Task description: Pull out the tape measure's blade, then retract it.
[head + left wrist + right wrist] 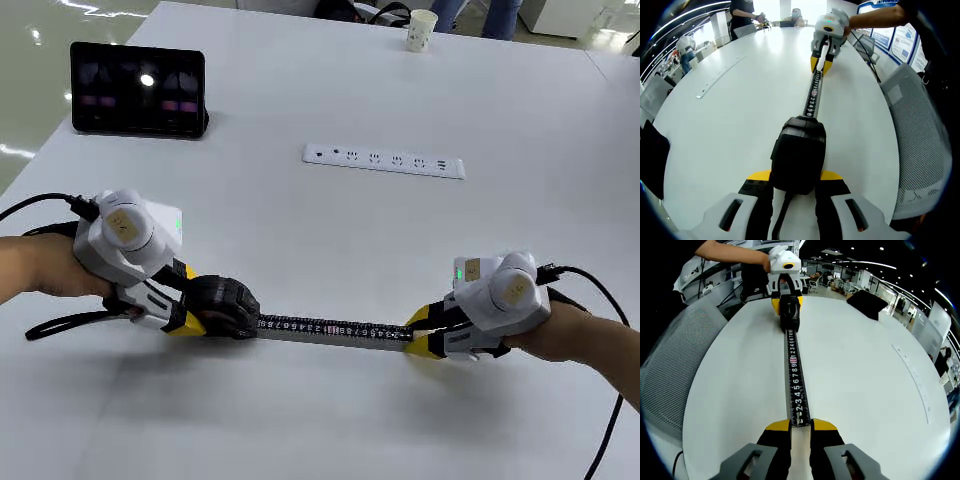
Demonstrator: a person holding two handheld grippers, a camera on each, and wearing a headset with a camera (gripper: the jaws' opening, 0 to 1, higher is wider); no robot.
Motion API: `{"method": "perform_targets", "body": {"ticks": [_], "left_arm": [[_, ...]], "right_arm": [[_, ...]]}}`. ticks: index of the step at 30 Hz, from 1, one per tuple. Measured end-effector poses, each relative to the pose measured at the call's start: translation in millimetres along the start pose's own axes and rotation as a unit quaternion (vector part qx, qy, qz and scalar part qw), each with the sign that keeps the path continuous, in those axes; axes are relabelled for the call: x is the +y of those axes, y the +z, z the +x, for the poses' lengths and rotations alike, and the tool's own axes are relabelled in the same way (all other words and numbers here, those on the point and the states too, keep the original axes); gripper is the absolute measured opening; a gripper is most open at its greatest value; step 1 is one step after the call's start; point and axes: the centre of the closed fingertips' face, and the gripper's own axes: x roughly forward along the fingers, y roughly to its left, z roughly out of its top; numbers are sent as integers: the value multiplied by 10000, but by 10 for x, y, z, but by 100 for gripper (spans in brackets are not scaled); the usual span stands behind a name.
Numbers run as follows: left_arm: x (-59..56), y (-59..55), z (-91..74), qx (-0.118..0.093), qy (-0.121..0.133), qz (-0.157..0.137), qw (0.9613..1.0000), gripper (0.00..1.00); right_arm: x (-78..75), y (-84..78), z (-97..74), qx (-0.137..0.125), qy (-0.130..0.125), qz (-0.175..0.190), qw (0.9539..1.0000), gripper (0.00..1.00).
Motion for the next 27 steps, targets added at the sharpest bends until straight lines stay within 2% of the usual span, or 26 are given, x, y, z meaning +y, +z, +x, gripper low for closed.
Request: {"method": "perform_targets", "body": {"ticks": [20,27], "left_arm": [[3,-10,0,69,-20,19,10000,27],[0,-7,-1,97,-34,48,9999,27]], "right_arm": [[-6,-158,-148,62,-80,85,9999,10],[43,-128,-182,87,-94,88,9999,10]]}}
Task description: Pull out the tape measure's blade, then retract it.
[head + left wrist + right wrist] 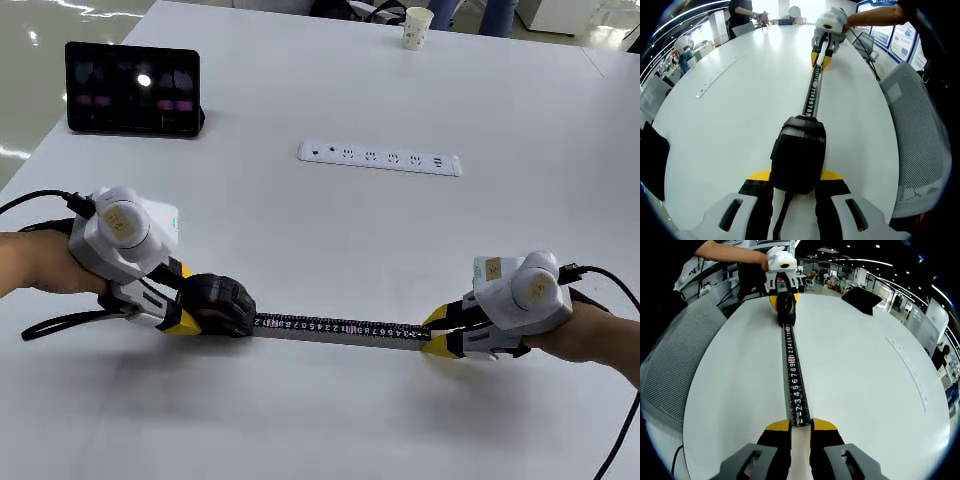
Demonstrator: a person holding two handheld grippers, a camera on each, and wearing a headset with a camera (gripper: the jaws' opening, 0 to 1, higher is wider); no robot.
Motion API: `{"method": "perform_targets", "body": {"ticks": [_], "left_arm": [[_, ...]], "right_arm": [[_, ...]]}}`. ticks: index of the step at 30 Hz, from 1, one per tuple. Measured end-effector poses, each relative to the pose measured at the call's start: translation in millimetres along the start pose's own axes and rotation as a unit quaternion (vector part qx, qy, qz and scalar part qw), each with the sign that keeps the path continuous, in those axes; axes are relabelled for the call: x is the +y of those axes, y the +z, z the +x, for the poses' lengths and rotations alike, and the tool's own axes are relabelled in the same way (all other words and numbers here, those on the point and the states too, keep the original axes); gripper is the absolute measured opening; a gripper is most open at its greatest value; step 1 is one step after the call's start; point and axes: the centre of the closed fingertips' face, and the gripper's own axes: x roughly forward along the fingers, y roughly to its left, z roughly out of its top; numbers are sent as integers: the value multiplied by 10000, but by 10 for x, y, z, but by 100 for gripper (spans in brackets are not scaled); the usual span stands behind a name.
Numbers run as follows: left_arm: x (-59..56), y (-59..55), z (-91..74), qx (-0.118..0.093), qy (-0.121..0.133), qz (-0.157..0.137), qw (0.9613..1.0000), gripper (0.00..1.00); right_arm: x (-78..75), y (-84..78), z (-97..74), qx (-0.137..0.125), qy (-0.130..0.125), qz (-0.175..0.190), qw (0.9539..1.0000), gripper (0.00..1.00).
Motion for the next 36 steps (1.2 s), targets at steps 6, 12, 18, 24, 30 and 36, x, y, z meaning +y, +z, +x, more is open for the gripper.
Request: {"method": "perform_targets", "body": {"ticks": [6,12,18,24,30,36], "left_arm": [[3,3,2,3,6,-24,10000,27],[0,7,3,9,6,-15,10000,28],[8,19,17,45,13,10,10000,28],[-2,20,18,102,31,81,9999,28],[-1,22,18,128,49,108,9998,28],[0,28,13,148,71,126,9998,28]], "right_arm": [[-11,-4,13,44,22,16,10000,11],[-34,-27,43,166,84,-18,9998,12],[-30,-29,50,233,134,-92,9996,13],[-42,-39,58,277,113,-117,9995,13],[-42,-40,56,300,106,-161,9994,13],[-49,-44,50,323,89,-155,9993,14]]}}
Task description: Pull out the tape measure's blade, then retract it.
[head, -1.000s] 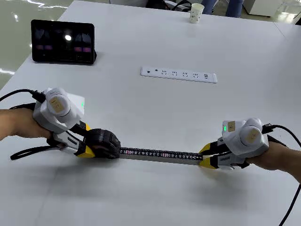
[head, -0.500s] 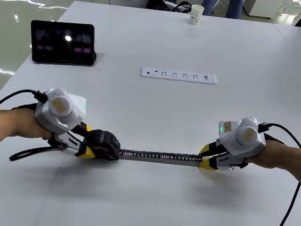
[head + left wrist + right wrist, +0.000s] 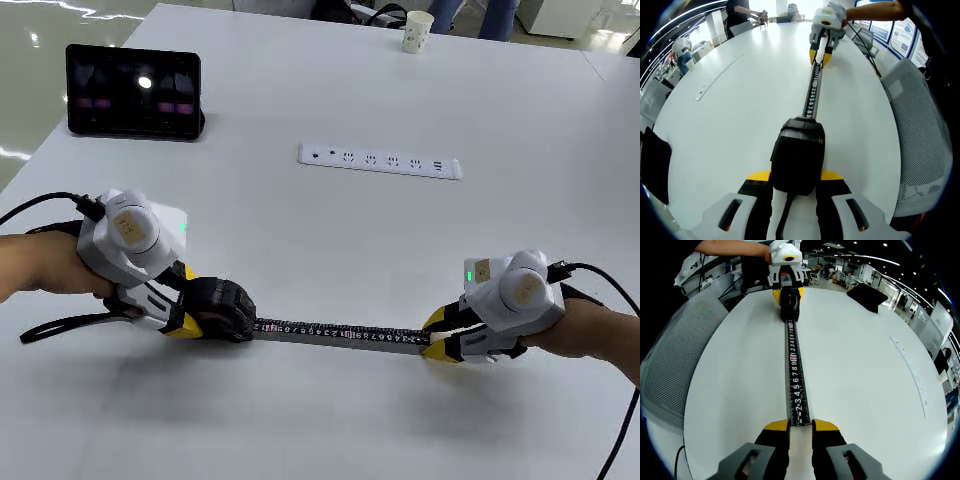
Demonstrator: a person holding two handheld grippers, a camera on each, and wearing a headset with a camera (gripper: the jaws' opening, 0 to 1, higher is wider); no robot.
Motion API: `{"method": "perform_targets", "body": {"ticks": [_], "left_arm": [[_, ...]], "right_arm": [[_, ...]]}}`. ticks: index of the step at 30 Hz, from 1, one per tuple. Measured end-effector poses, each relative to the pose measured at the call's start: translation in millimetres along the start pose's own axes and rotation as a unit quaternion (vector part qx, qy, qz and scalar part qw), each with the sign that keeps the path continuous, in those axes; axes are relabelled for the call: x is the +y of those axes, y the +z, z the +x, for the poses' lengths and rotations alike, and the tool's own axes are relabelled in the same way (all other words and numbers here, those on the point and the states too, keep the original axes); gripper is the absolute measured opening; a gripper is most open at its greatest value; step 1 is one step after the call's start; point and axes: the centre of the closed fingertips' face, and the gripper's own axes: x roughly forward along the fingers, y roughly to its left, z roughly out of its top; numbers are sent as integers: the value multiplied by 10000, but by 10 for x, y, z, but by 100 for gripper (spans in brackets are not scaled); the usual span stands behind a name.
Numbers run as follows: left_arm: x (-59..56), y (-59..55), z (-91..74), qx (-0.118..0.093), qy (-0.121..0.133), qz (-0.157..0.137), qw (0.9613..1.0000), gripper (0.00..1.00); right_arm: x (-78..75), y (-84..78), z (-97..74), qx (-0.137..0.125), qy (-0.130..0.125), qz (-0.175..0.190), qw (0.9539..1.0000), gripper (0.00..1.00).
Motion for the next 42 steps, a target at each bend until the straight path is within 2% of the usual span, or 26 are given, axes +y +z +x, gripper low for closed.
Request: {"method": "perform_targets", "body": {"ticks": [9,15,19,23,30,38,42], "left_arm": [[16,0,-14,16,163,-95,9998,28],[11,31,-41,-63,237,-237,9994,30],[-4,35,-72,-92,297,-275,9991,33],[-9,18,-111,-133,350,-449,9983,43],[-51,-41,-166,-153,436,-663,9967,47],[-146,-116,-216,-294,623,-1047,9921,54],[-182,-143,-248,-442,748,-1221,9887,58]], "right_arm": [[-15,-47,-28,59,-61,15,10000,20],[11,-73,-84,56,-125,75,9999,23],[33,-68,-111,11,-154,162,9997,28],[64,-62,-140,-19,-205,194,9996,32],[132,-59,-172,-98,-257,338,9990,40],[227,-66,-218,-202,-357,500,9979,46],[280,-70,-232,-258,-419,588,9971,51]]}}
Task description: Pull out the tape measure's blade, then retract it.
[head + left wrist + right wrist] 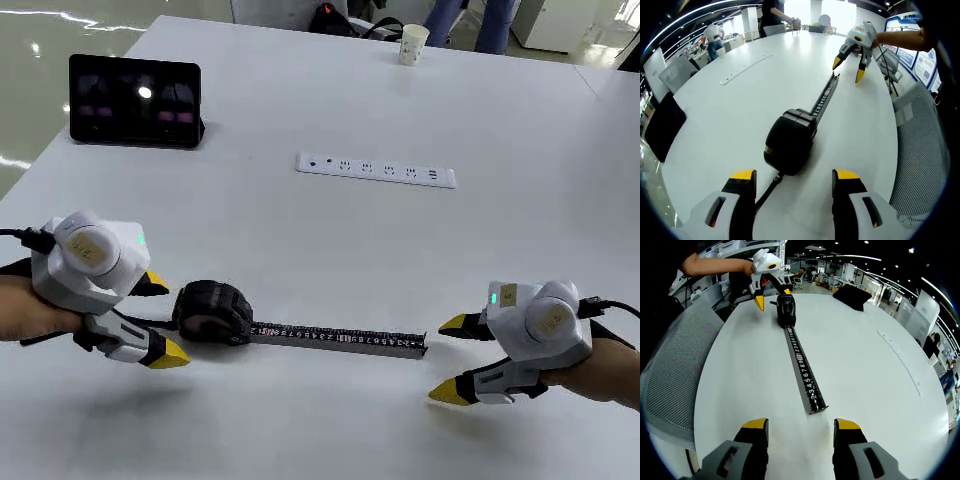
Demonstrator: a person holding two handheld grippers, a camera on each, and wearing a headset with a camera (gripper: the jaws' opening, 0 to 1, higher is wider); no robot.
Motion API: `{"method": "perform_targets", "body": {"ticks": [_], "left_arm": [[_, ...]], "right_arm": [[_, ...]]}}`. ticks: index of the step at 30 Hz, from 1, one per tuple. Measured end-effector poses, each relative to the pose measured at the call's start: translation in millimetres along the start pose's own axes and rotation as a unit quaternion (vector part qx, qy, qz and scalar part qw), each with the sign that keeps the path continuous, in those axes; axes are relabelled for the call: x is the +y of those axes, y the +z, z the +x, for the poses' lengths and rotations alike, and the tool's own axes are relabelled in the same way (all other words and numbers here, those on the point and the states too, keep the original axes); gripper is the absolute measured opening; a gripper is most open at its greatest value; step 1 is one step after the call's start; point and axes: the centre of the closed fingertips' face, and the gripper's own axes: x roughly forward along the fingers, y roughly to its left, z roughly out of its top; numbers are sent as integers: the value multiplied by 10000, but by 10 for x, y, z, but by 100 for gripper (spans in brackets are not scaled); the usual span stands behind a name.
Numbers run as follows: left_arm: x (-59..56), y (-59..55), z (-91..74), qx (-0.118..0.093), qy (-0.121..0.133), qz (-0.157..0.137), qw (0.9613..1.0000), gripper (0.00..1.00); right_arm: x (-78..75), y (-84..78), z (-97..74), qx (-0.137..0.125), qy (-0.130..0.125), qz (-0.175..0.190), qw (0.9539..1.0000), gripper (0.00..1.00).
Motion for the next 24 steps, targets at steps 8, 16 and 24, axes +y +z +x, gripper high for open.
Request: {"method": "perform_targets", "body": {"ticks": [8,16,24], "left_arm": [[-94,-55,-56,-215,142,-268,9993,61],[-185,-80,-87,-538,309,-511,9968,66],[-315,-159,-135,-736,451,-758,9934,70]], "right_arm": [[132,4,-19,-96,-63,128,9999,56],[208,38,-29,-242,-175,321,9990,62],[277,63,-41,-424,-339,509,9972,68]]}}
